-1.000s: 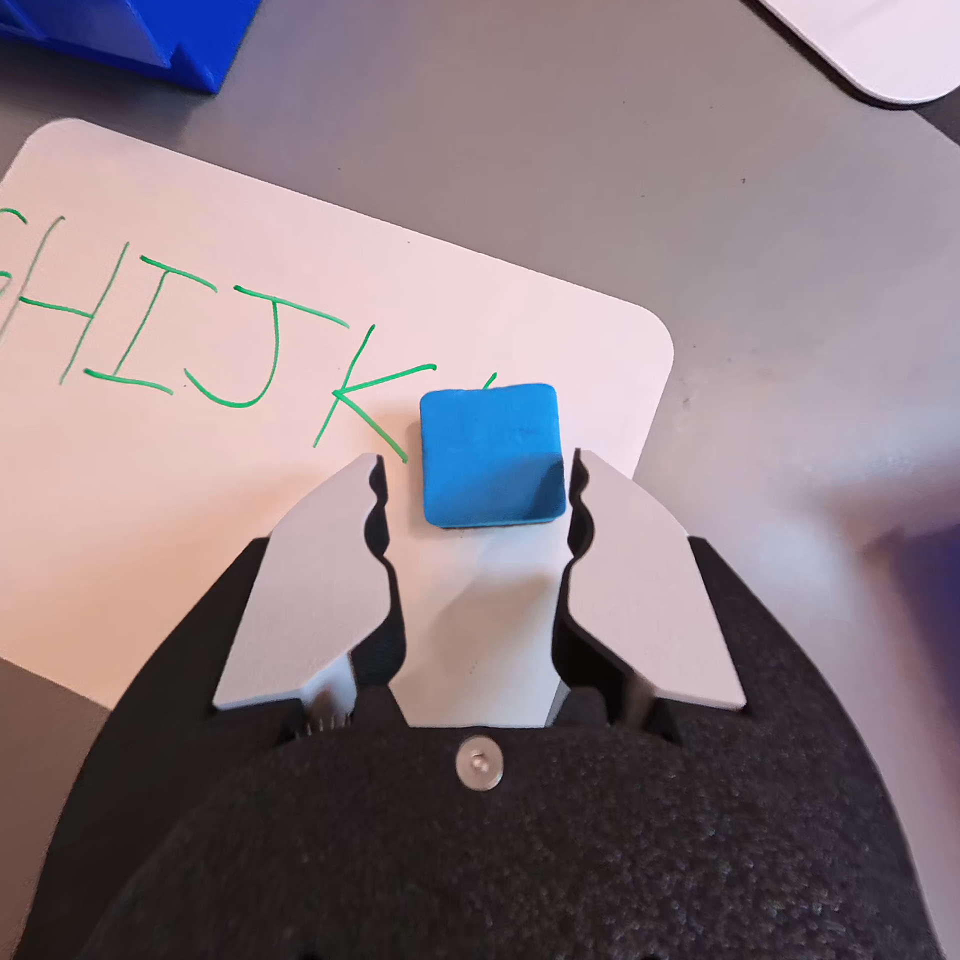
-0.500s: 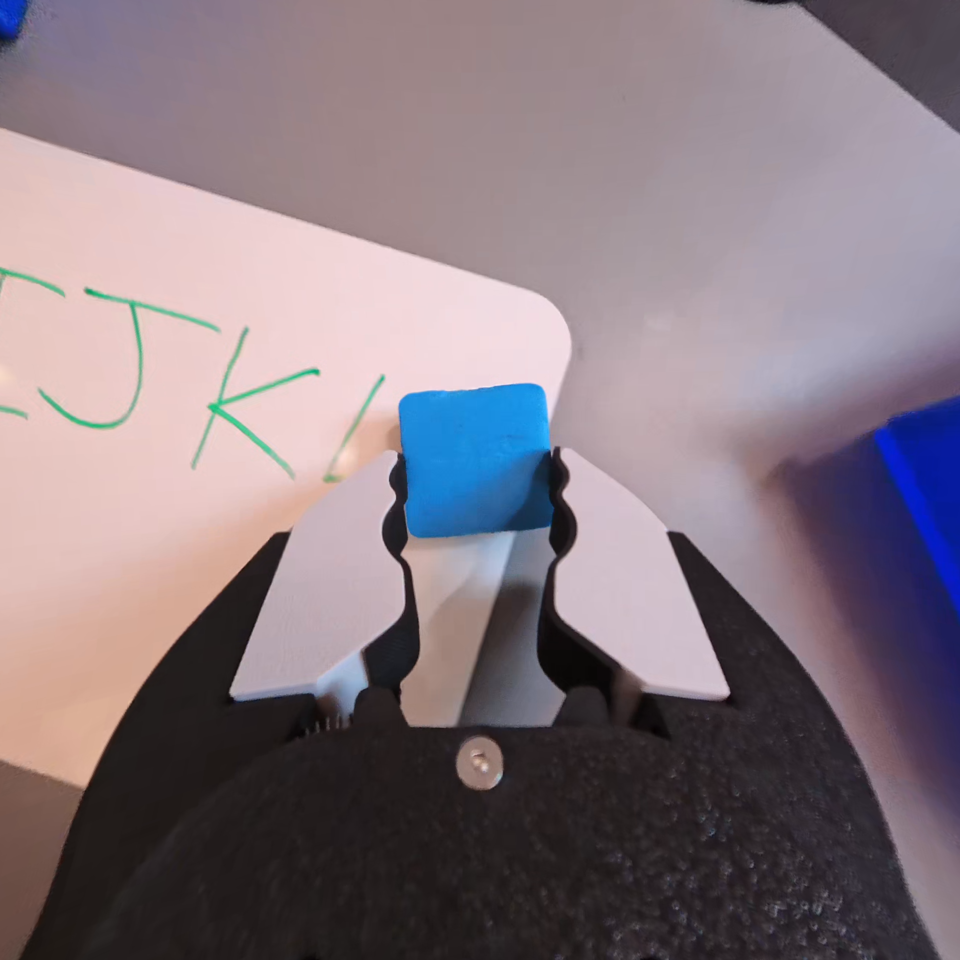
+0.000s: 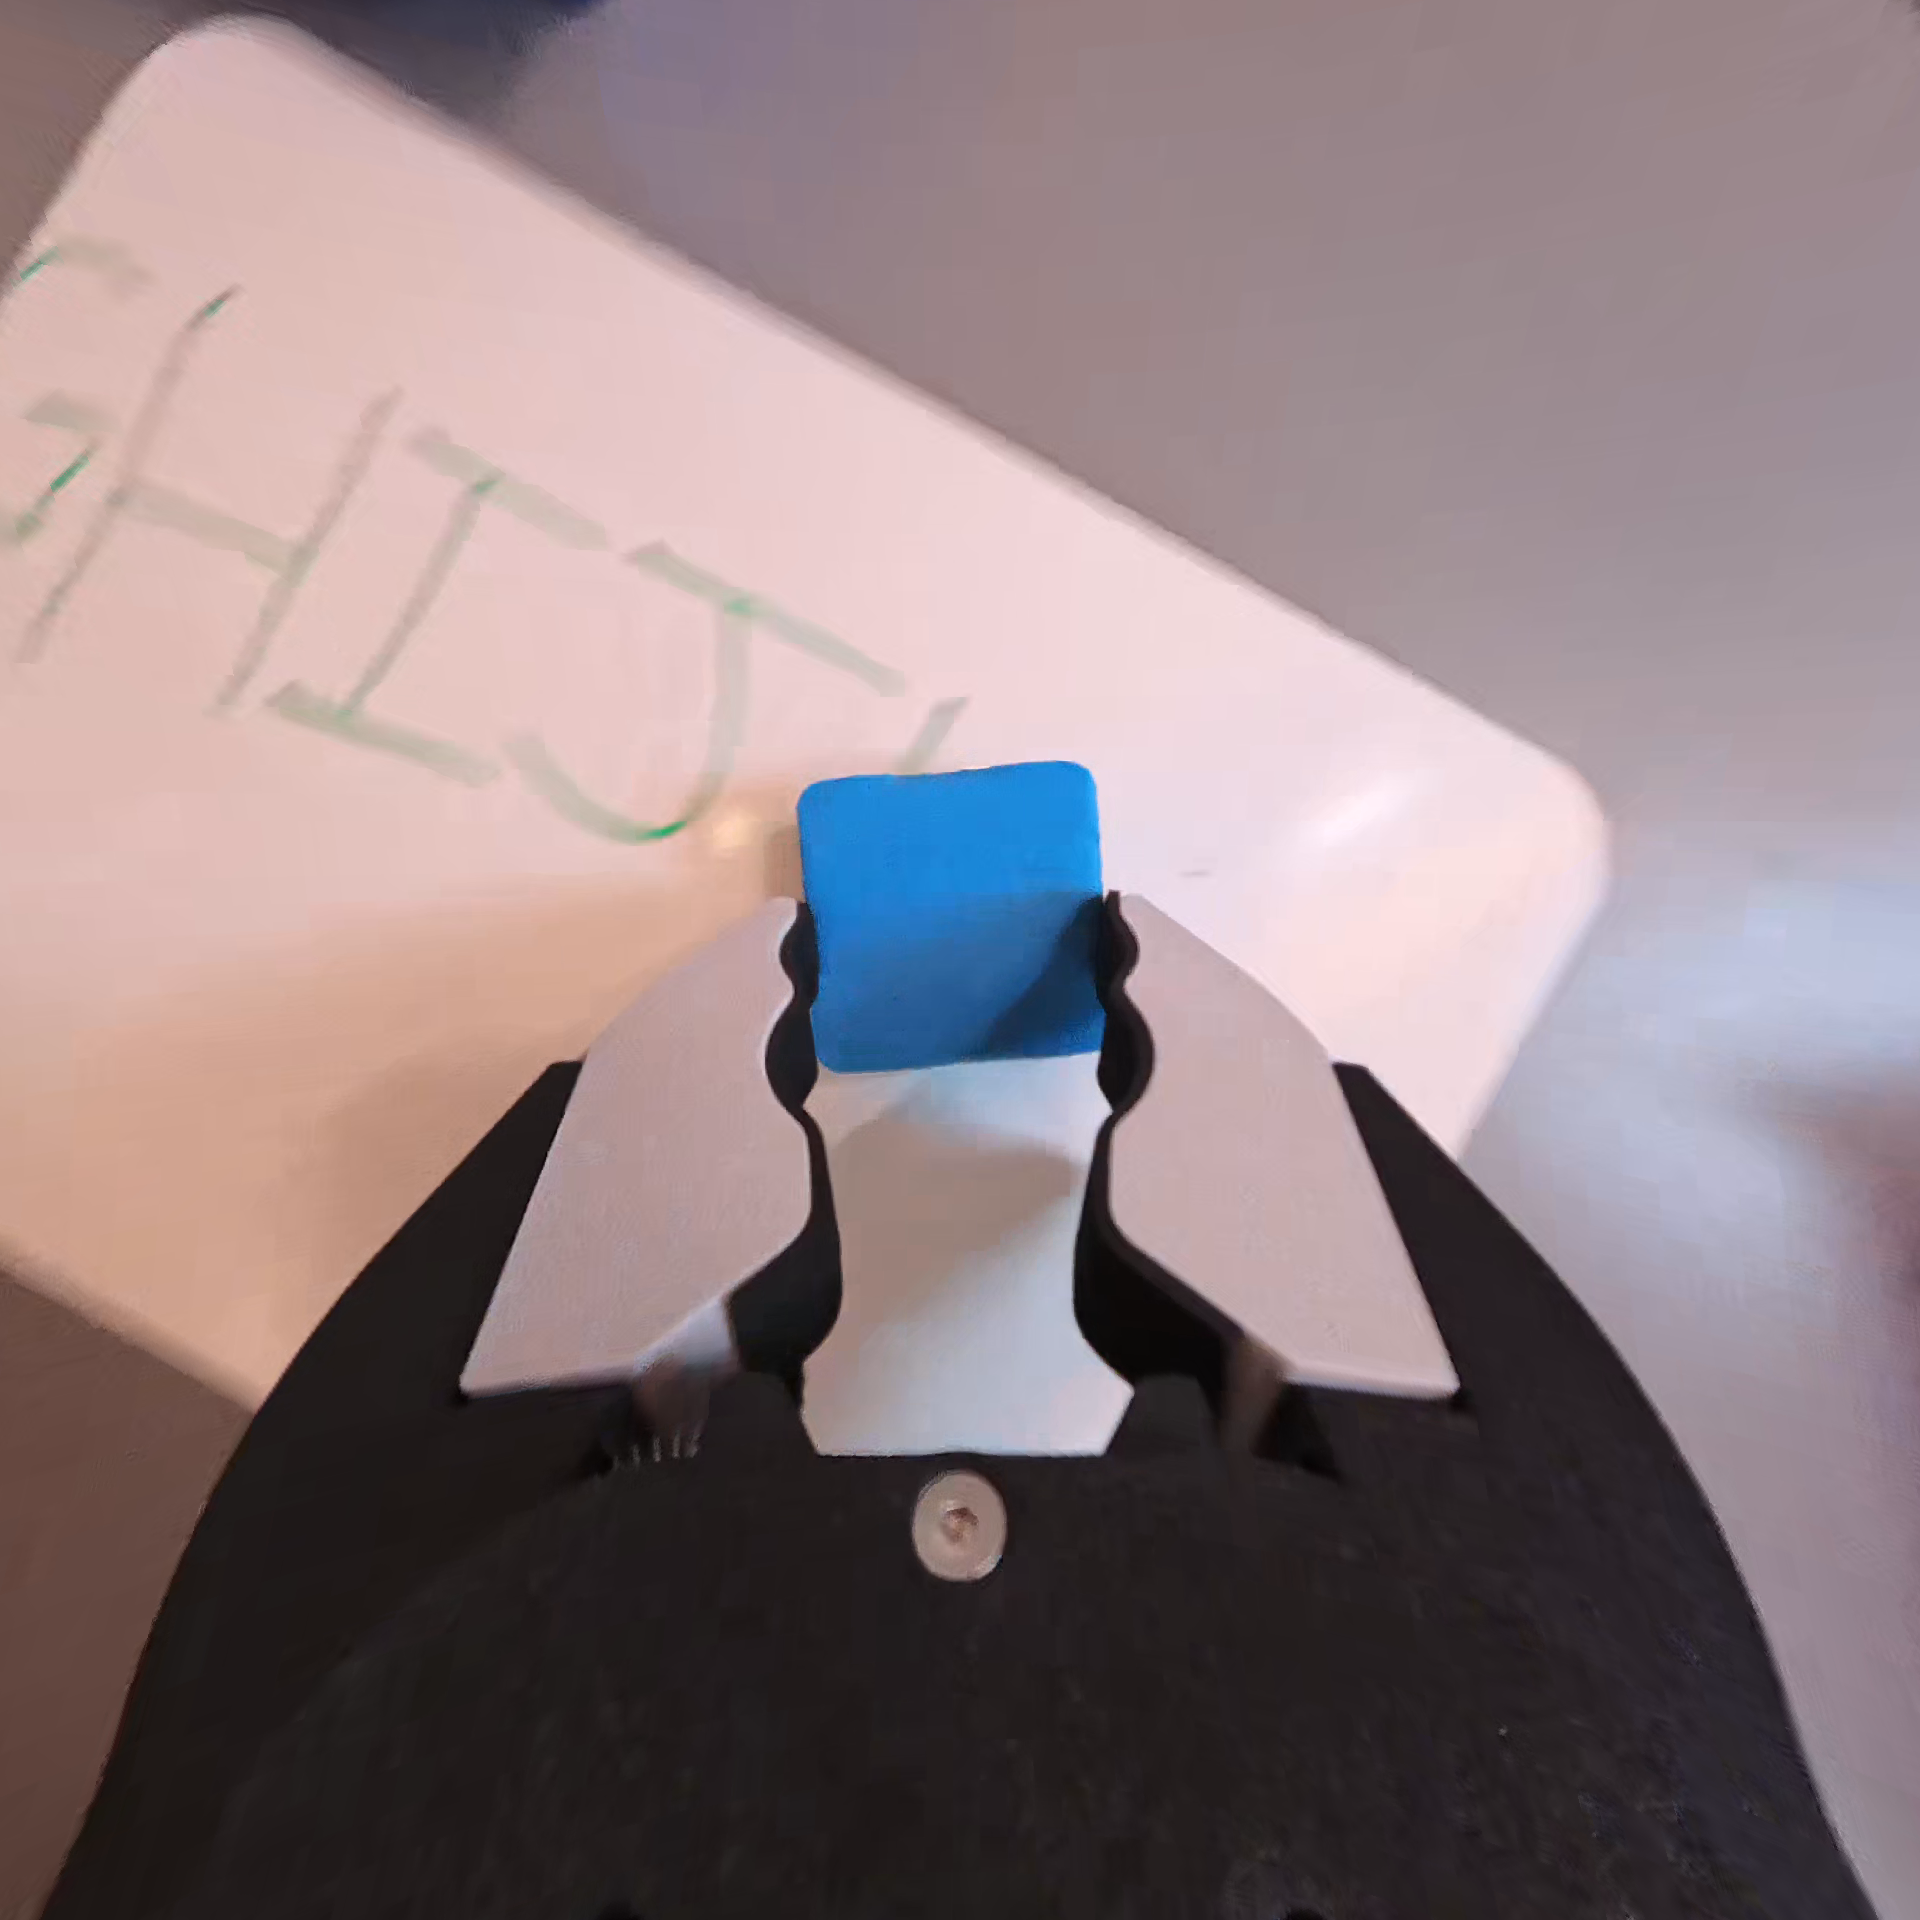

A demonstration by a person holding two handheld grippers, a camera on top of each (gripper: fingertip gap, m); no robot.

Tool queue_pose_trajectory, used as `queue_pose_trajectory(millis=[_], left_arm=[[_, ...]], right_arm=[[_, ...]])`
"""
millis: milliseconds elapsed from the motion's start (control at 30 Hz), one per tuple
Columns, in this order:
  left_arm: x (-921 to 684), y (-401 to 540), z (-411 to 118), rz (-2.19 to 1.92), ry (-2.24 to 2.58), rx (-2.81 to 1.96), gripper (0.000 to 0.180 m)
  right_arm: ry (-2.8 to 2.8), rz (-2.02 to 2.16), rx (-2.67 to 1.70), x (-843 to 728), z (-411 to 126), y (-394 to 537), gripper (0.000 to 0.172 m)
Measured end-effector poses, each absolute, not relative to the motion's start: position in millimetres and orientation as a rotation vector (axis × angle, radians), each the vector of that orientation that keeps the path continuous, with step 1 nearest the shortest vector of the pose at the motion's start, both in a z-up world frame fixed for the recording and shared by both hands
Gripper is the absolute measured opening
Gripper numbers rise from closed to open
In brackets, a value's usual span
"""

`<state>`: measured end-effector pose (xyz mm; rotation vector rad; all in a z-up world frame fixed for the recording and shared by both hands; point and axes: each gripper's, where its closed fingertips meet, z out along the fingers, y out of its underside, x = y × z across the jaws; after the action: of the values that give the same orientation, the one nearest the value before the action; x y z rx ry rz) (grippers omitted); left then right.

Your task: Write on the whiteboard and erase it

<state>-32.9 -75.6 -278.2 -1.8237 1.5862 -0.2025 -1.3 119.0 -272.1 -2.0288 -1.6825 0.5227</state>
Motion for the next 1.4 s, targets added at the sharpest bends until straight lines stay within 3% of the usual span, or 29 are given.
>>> queue_pose_trajectory(millis=[67, 200, 400, 567, 733, 900, 1067, 1233, 1400], left_arm=[[-33, -77, -278, -0.222, 1.584, -1.823, 0.001], [-30, -79, -278, -0.240, 1.596, -1.812, 0.001], [-30, -81, -278, -0.283, 1.587, -1.811, 0.001], [-28, -84, -278, -0.293, 1.598, -1.798, 0.001], [-28, -85, -278, -0.300, 1.601, -1.793, 0.001], [-26, -86, -278, -0.298, 1.601, -1.790, 0.001], [-26, -88, -278, -0.299, 1.599, -1.788, 0.001], [-26, -89, -278, -0.301, 1.600, -1.782, 0.001], [-26, -89, -278, -0.314, 1.596, -1.785, 0.001]], right_arm=[[-1.801, 0.510, -2.027, 12, -273, 104, 0.052], [-1.514, 0.435, -2.215, 21, -273, 182, 0.052], [-1.958, 0.496, -1.971, -12, -273, 83, 0.052], [-1.649, 0.427, -2.174, -5, -273, 167, 0.052], [-2.038, 0.491, -1.910, -21, -273, 63, 0.052], [-1.770, 0.434, -2.108, -20, -273, 136, 0.052], [-2.156, 0.509, -1.815, -39, -273, 28, 0.052], [-1.864, 0.450, -2.062, -32, -273, 111, 0.052], [-2.185, 0.515, -1.801, -47, -273, 16, 0.052]])
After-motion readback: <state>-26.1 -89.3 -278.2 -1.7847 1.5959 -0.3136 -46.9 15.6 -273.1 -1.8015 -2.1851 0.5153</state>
